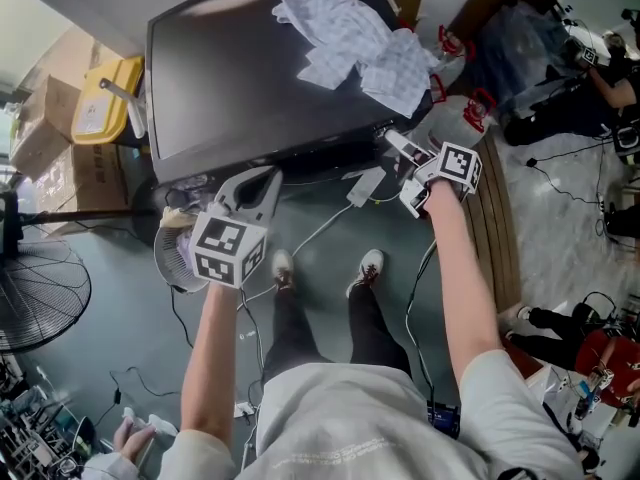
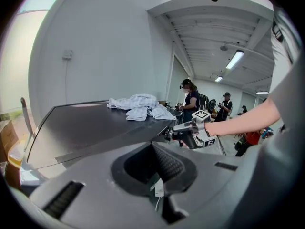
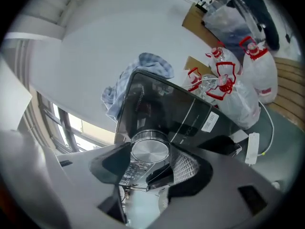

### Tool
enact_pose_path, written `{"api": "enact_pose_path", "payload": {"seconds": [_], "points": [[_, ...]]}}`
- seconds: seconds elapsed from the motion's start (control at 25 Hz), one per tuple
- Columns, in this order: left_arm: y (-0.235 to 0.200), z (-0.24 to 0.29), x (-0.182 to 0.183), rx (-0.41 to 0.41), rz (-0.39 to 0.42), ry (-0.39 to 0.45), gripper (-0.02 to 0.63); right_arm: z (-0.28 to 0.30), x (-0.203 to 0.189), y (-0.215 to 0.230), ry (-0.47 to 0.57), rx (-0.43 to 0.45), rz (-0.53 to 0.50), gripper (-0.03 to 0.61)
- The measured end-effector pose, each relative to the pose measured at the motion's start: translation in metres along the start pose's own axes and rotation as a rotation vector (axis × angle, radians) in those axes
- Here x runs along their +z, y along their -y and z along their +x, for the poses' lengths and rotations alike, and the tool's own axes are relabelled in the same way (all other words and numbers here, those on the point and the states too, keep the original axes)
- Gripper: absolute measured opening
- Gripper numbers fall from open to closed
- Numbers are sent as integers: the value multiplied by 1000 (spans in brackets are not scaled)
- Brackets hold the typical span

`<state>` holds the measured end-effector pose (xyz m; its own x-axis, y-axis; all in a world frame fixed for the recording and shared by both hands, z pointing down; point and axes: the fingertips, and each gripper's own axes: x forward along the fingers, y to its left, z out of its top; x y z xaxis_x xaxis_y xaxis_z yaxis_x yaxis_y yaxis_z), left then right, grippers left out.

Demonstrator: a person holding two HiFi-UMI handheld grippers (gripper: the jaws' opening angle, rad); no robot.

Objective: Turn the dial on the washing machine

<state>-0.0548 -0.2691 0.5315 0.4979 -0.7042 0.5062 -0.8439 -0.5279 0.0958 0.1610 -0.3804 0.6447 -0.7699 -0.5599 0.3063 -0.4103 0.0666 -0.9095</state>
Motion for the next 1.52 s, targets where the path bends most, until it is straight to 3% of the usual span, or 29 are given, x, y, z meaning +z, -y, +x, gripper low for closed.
{"api": "enact_pose_path", "payload": {"seconds": [0.52,0.84,1.04,1.2,1.28,1.36,1.4,1.52], "points": [[-6,-1,-2,26,-28,9,17,1,0,6,-2,95,180,270],[-8,-1,1,28,-27,6,17,0,0,4,13,78,115,270],[-7,-3,4,30,-21,16,17,-8,-9,6,24,110,140,270],[-7,-7,10,29,-16,27,16,-26,-15,9,36,61,98,268],[-7,-8,16,31,-14,39,17,-36,-17,5,43,24,66,223],[-7,-10,23,31,-6,50,17,-46,-18,-3,56,-22,20,90],[-6,-11,27,30,-1,56,17,-52,-17,-9,67,-39,-15,53],[-4,-14,41,26,12,77,17,-73,-9,-37,114,-50,-141,21]]}}
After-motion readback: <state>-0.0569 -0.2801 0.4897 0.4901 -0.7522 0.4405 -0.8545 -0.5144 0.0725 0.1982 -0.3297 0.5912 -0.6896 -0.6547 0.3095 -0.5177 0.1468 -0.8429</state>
